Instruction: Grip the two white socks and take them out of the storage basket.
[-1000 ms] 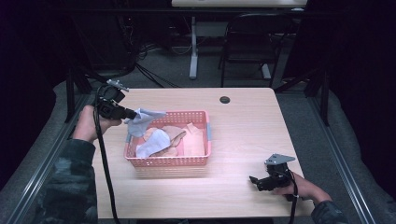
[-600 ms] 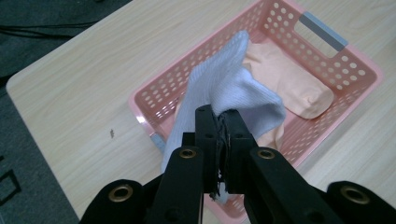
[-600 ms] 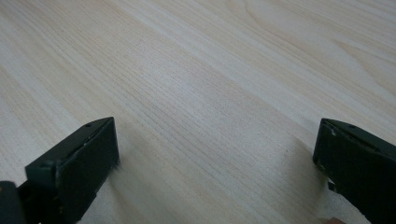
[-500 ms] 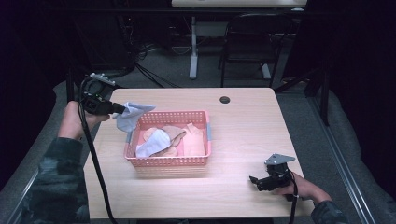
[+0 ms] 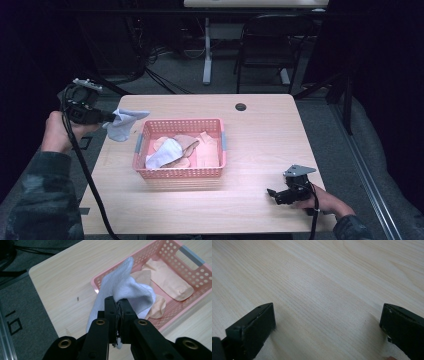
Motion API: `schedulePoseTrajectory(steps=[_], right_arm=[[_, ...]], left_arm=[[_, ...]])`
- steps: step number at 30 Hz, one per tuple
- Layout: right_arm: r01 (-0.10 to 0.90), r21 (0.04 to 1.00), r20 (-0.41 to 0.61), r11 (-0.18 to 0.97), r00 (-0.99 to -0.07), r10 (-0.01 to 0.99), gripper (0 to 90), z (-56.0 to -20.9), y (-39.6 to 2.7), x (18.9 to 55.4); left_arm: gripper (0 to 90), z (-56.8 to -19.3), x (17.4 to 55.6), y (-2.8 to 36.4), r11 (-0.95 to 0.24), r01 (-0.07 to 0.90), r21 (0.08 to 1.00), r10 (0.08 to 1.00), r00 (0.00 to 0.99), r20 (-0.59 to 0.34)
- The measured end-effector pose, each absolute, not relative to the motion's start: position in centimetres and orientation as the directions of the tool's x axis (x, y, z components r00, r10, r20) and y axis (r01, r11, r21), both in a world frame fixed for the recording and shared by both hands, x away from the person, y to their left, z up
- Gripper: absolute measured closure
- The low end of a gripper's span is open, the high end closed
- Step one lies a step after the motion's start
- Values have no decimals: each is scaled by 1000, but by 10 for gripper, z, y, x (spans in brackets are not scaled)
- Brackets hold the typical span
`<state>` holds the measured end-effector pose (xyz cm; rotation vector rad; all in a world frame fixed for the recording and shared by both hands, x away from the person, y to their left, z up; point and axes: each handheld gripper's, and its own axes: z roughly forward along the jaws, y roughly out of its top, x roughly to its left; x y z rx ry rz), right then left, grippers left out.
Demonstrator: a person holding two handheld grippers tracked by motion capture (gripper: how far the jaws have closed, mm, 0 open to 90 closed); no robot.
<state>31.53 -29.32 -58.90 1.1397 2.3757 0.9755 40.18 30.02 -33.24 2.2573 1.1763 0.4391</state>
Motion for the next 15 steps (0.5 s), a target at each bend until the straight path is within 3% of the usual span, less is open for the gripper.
schedulePoseTrajectory(steps=[15], right_arm=[[554,705,1,443,-625,781,0,-589,-293,315]], left_arm=[[867,-349,397,333,-412,704,579,876,482,38]])
